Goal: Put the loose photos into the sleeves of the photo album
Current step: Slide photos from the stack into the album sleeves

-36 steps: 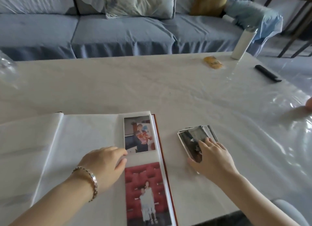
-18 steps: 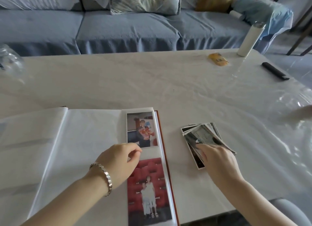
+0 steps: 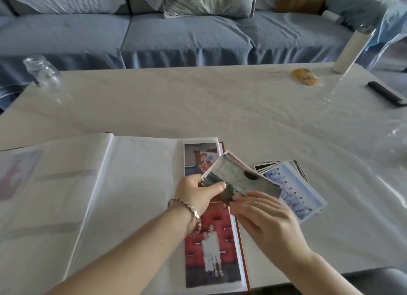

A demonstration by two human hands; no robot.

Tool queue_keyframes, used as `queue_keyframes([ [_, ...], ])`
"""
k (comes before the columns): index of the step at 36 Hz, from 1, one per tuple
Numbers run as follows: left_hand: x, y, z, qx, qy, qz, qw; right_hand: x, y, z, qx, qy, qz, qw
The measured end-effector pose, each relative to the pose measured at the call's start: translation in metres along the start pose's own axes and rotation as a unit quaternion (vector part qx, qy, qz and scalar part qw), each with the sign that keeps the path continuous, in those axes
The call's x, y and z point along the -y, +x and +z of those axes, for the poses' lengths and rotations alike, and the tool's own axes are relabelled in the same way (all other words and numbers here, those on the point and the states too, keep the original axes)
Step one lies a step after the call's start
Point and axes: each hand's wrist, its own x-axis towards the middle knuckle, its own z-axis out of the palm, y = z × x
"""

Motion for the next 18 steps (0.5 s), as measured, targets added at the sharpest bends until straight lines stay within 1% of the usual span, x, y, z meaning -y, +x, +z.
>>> queue_keyframes([
  [2, 0.000, 0.000, -0.009, 0.006, 0.015, 0.014, 1.000, 0.006, 0.007, -0.003, 0.013, 0.057, 0.066, 0.996],
  [4, 0.000, 0.001, -0.022, 0.021, 0.030, 0.012, 0.999, 0.009, 0.016, -0.006, -0.004, 0.101, 0.160, 0.982],
  [6, -0.001, 0.002, -0.036, 0.038, 0.069, 0.027, 0.997, 0.008, 0.024, -0.007, -0.019, 0.121, 0.263, 0.957],
  [8, -0.003, -0.001, -0.051, 0.058, 0.081, 0.047, 0.994, 0.007, 0.034, -0.004, 0.007, 0.161, 0.352, 0.922],
  [9, -0.004, -0.003, -0.059, 0.061, 0.087, 0.054, 0.993, 0.007, 0.040, -0.002, 0.027, 0.193, 0.374, 0.907],
  [11, -0.006, -0.006, -0.073, 0.049, 0.105, 0.072, 0.991, 0.010, 0.050, 0.005, 0.068, 0.274, 0.388, 0.878],
  [13, -0.006, -0.007, -0.086, 0.013, 0.133, 0.090, 0.987, 0.019, 0.056, 0.012, 0.090, 0.328, 0.391, 0.855],
  [16, -0.001, -0.005, -0.104, -0.071, 0.155, 0.104, 0.980, 0.033, 0.059, 0.024, 0.080, 0.375, 0.391, 0.837],
  [18, 0.005, -0.006, -0.112, -0.105, 0.161, 0.107, 0.975, 0.042, 0.062, 0.032, 0.068, 0.402, 0.396, 0.823],
])
